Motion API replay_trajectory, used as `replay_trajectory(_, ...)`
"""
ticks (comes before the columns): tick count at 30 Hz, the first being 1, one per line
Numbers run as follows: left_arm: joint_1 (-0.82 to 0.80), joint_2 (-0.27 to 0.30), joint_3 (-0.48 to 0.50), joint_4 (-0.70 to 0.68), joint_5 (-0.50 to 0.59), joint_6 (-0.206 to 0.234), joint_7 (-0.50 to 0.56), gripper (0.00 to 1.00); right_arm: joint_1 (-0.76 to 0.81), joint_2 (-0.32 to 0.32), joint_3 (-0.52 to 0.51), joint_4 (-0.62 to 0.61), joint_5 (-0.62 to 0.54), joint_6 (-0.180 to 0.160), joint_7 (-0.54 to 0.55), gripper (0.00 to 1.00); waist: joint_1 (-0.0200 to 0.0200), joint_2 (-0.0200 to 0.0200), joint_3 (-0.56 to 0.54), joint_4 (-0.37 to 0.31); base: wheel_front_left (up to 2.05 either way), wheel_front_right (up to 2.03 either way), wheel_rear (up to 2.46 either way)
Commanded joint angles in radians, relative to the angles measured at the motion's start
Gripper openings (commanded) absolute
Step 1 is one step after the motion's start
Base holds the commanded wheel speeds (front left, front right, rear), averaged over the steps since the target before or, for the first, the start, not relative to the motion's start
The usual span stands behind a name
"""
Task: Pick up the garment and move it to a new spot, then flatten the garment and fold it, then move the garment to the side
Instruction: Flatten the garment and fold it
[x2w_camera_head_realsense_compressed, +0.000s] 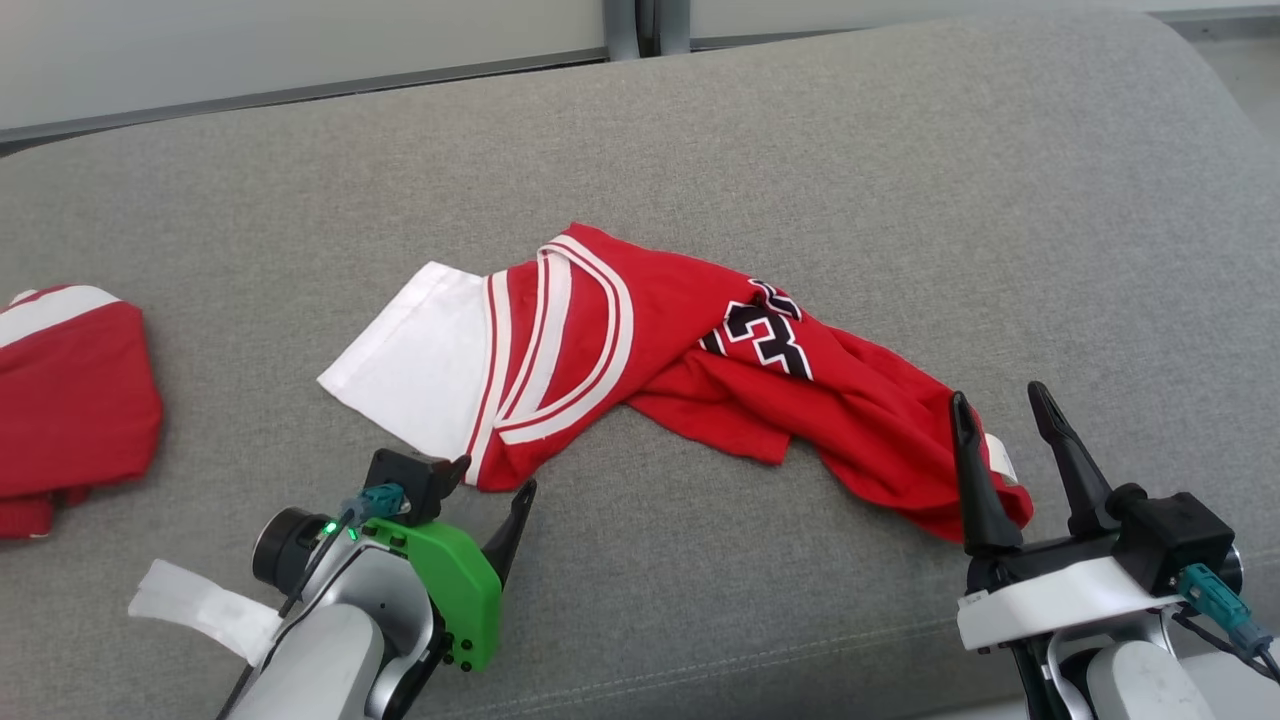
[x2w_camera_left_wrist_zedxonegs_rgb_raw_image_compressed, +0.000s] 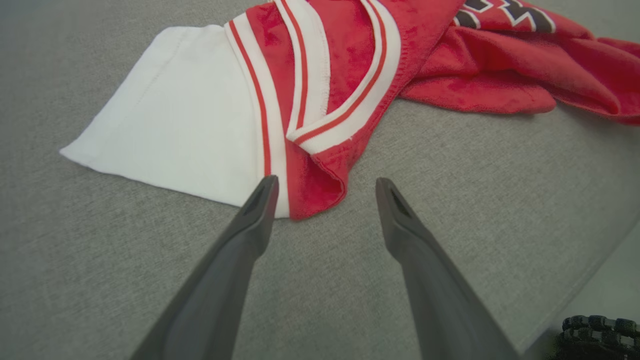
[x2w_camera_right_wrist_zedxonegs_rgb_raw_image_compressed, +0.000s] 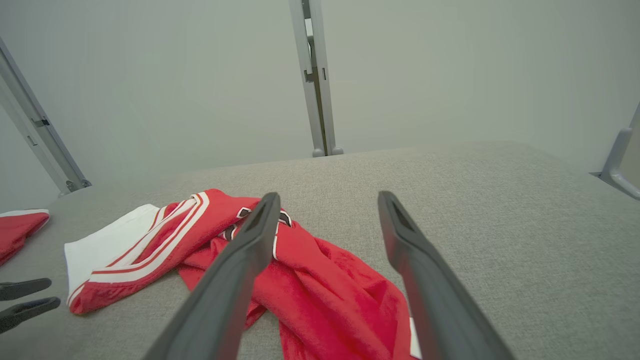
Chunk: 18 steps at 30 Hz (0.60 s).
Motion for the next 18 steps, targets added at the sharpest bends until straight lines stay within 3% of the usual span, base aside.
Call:
replay_trajectory(1, -0.03, 0.001, -0.011, 0.02, 0.009, -0.005, -0.007, 1.0, -0.011, 0.0, -0.001, -0.005, 0.005, -0.001, -0.002, 1.0, -0.0001, 0.0, 0.027, -0.022, 0.0, 0.0, 0.0)
replay_trajectory(13, -0.157, -0.014, -0.077, 0.24, 0.046, -0.013, -0.053, 1.0, -0.045, 0.011, -0.005, -0.011, 0.011, -0.001, -0.002, 1.0, -0.0001, 0.0, 0.072, -0.05, 0.0, 0.0, 0.0)
replay_trajectory(14, -0.163, -0.017, -0.08, 0.256, 0.045, -0.013, -0.059, 0.74, -0.045, 0.013, -0.007, -0.011, 0.011, -0.001, -0.002, 1.0, -0.0001, 0.0, 0.073, -0.05, 0.0, 0.0, 0.0)
replay_trajectory(16, -0.179, -0.025, -0.084, 0.277, 0.047, -0.014, -0.076, 0.0, -0.046, 0.015, -0.009, -0.011, 0.01, -0.001, -0.002, 1.0, -0.0001, 0.0, 0.075, -0.05, 0.0, 0.0, 0.0)
replay_trajectory(18, -0.194, -0.027, -0.088, 0.288, 0.046, -0.015, -0.09, 0.0, -0.046, 0.016, -0.012, -0.011, 0.009, -0.001, -0.002, 1.0, -0.0001, 0.0, 0.077, -0.048, 0.0, 0.0, 0.0)
